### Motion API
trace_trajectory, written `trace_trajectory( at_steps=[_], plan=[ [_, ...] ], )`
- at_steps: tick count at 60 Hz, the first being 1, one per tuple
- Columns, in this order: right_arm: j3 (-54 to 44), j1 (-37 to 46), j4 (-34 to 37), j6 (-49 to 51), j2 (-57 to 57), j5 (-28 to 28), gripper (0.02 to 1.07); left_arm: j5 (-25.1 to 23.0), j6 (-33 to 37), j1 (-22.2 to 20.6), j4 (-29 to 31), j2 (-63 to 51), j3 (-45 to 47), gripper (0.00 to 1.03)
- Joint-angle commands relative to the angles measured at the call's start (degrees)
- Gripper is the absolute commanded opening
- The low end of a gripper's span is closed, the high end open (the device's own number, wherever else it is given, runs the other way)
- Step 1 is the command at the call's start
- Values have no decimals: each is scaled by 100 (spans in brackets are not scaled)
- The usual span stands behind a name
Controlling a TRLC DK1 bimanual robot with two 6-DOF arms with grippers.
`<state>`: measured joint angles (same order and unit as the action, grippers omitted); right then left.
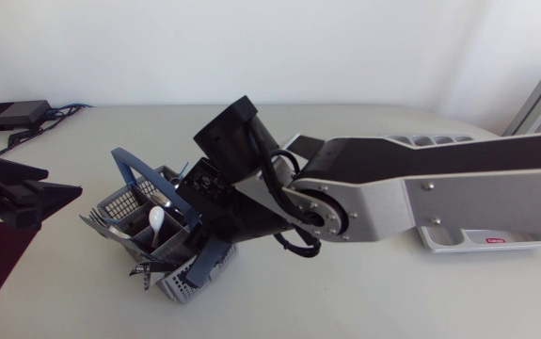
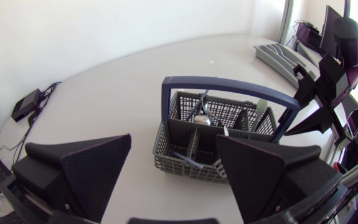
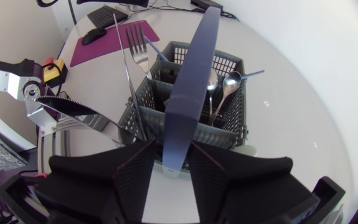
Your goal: Sort the cutlery from the basket into the organizer compartments.
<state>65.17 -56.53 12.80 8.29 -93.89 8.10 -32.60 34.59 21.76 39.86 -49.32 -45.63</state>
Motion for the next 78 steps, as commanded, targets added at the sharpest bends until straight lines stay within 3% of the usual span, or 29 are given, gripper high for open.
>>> trace_trajectory(
  at_steps=[1,29,38,41,47,50,62,68,74,78],
  plan=[
    [5,160,-84,313,-86,210,24,-71,127,21,-74,-78,124,94],
    [-153,1953,636,1913,336,1467,24,-71,206,-5,-206,-236,265,94],
    [-83,2401,865,2264,336,1642,25,-80,197,-66,-312,-333,335,94],
    [-145,2401,891,2282,406,1642,37,-80,171,-163,-400,-385,388,94],
    [-329,2322,926,2185,749,1598,84,-71,171,-357,-549,-623,458,94],
    [-443,2270,918,2115,995,1528,91,-71,171,-436,-655,-728,485,94],
    [-1059,2243,882,1948,1865,1344,91,-62,171,-594,-1507,-1827,441,93],
    [-1481,2243,733,1842,2129,1124,88,-71,162,-638,-1885,-2486,309,87],
    [-1911,2252,443,1755,2199,1053,71,-80,206,-726,-2140,-3163,115,80],
    [-2184,2261,197,1693,2173,1045,52,-212,206,-796,-2263,-3655,-96,69]
  ],
)
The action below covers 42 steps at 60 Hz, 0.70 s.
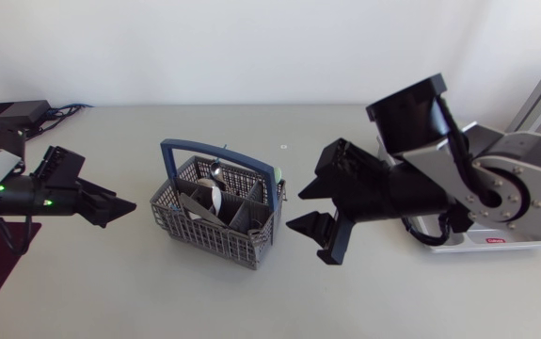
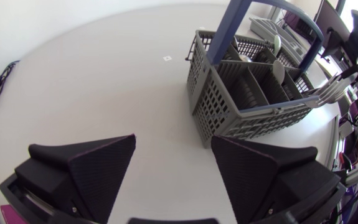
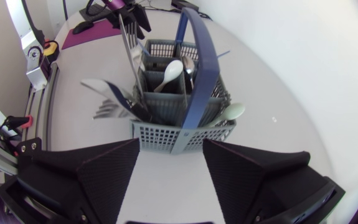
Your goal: Sort the cutlery from the basket into the organizer compartments.
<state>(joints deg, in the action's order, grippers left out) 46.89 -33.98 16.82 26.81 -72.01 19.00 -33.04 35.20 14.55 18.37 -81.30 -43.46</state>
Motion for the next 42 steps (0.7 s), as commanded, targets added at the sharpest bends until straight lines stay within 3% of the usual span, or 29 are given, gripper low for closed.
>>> trace_trajectory(
  at_steps=[1,8,16,29,42],
  plan=[
    [-409,-4,-267,-167,-24,-46,49,-230,145,-83,-123,-571,-356,65],
    [-726,-179,-952,-316,-235,-151,18,-528,198,-171,-132,-976,-611,52],
    [-787,-355,-1471,-413,-780,-231,15,-704,233,-444,-237,-985,-637,43],
    [-752,-557,-2139,-519,-1509,-459,14,-704,259,-1059,-229,-905,-461,42],
    [-444,-162,-2200,-466,-1782,-556,13,-704,224,-1411,-106,-826,-461,42]
  ],
)
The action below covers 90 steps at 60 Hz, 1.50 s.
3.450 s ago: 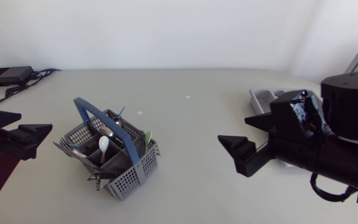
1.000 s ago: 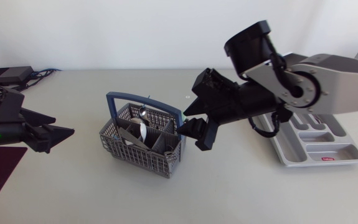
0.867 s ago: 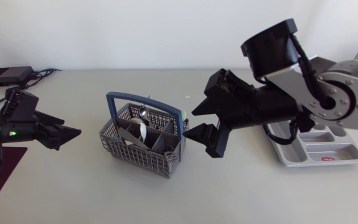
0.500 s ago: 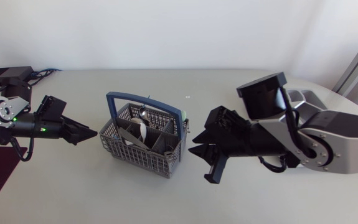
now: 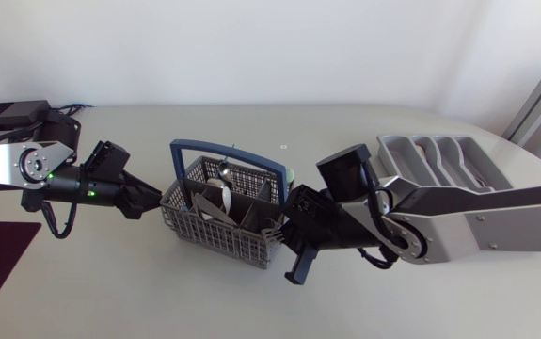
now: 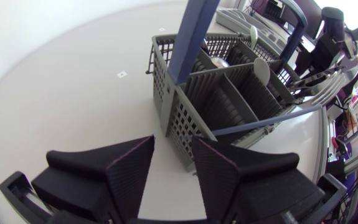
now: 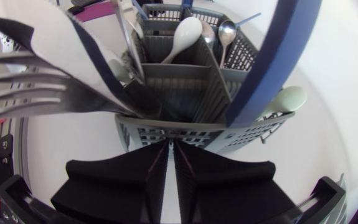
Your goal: Sort the cutlery from the basket into the organizer compartments.
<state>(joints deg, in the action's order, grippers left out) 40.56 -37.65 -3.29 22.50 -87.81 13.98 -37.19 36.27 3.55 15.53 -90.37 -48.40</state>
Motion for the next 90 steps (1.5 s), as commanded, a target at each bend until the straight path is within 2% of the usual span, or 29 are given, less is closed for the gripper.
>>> trace_trajectory(
  at_steps=[1,14,24,61,77,80,86,88,90],
  plan=[
    [216,276,-207,-35,-228,-53,13,-289,117,-346,196,81,33,42],
    [418,1067,-330,97,-404,-18,13,-78,55,-830,205,72,41,42],
    [357,1242,-330,158,-386,35,13,80,-50,-979,187,2,-126,43],
    [330,996,-339,53,-316,-62,13,203,-384,-847,-147,-244,-424,43],
    [207,996,-348,88,-210,-501,16,203,-331,-663,-147,-69,-213,46],
    [146,1075,-348,114,-105,-545,28,203,-279,-566,-147,98,-117,47],
    [5,1234,-304,158,141,-563,69,203,-182,-373,-155,494,77,60],
    [-48,1260,-295,193,238,-589,78,203,-129,-320,-155,626,147,62],
    [-100,1278,-286,220,335,-633,82,212,-85,-294,-155,766,217,63]
  ],
)
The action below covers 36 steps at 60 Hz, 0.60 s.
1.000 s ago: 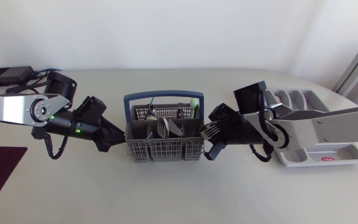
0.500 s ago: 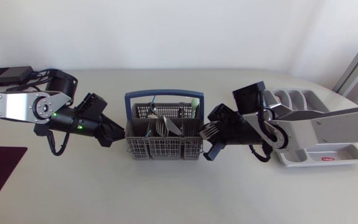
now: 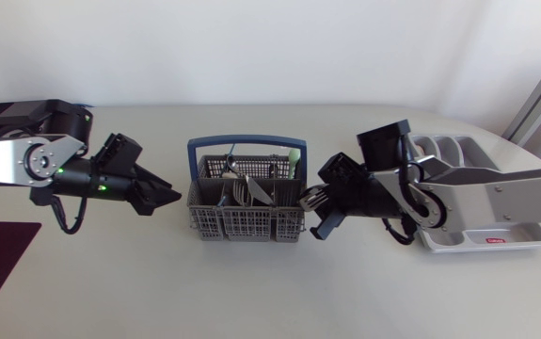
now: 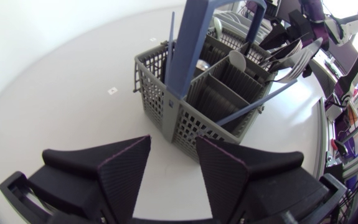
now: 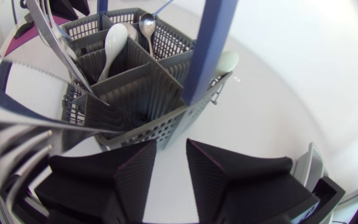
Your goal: Sort the cutlery from the basket into the organizer compartments.
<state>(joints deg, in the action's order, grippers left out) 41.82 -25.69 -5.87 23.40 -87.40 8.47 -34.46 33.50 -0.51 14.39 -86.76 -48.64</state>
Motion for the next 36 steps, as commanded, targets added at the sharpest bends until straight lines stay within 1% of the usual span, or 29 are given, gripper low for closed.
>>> trace_trajectory(
  at_steps=[1,6,8,11,16,20,21,28,29,36],
  plan=[
    [-271,82,-20,139,355,-100,83,-52,210,130,-42,485,285,65],
    [-429,100,16,174,601,-144,89,-35,307,174,-59,915,496,66],
    [-491,100,68,191,715,-170,89,-17,368,174,-59,1135,610,70],
    [-570,108,156,200,882,-179,91,27,395,157,-95,1390,742,70],
    [-711,108,270,262,1190,-179,92,44,403,16,-95,1873,944,70],
    [-799,108,393,288,1427,-179,92,88,403,-124,-103,2190,1085,73],
    [-842,108,446,297,1541,-179,92,115,403,-247,-103,2383,1164,73],
    [-851,108,886,341,1902,-179,94,194,386,-625,-218,2831,1401,73],
    [-851,108,1018,350,2016,-170,95,299,386,-784,-270,2928,1472,73],
    [-851,64,1413,358,2385,-161,97,756,359,-1408,-587,3113,1718,73]
  ],
)
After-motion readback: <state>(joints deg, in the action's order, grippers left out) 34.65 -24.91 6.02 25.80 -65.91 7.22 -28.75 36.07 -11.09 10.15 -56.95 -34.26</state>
